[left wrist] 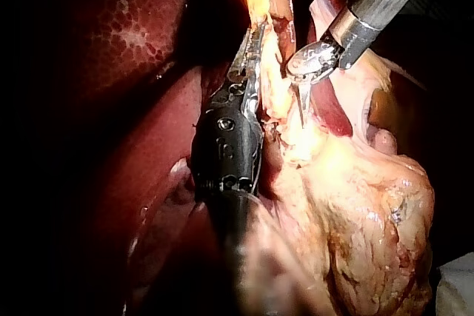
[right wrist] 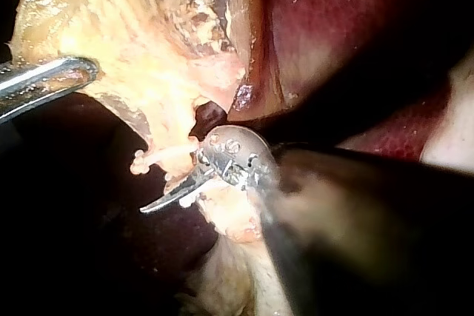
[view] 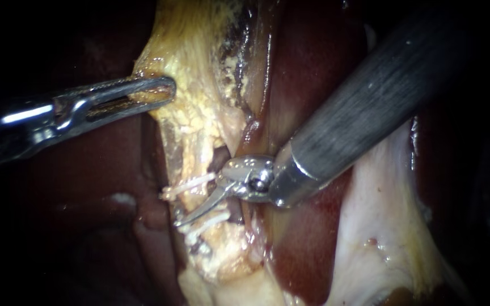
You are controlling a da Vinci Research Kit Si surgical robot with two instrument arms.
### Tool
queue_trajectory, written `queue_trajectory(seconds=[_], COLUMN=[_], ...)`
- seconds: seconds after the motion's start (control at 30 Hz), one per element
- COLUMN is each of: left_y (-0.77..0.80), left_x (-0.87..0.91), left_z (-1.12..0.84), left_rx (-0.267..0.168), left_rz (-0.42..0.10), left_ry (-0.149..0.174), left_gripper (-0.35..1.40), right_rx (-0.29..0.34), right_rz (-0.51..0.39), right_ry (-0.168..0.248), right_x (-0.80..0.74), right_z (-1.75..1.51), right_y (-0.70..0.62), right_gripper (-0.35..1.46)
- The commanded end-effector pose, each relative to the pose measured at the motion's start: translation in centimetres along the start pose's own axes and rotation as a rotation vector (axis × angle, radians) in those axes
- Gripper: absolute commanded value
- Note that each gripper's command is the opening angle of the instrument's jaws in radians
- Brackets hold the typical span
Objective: Go to the cutting position left tube
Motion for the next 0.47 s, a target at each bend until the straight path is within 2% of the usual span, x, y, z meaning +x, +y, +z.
queue_trajectory(seconds=[0.03, 0.47], left_y=[0.0, 0.0], left_x=[0.0, 0.0], left_z=[0.0, 0.01], left_rx=[0.0, 0.0], left_rz=[0.0, 0.0], left_ry=[0.0, 0.0], left_gripper=[-0.35, -0.35], right_rx=[-0.001, -0.001], right_rz=[0.001, 0.001], right_ry=[0.0, 0.0], right_x=[0.0, 0.0], right_z=[0.0, 0.0], right_y=[0.0, 0.01], right_gripper=[1.2, 1.2])
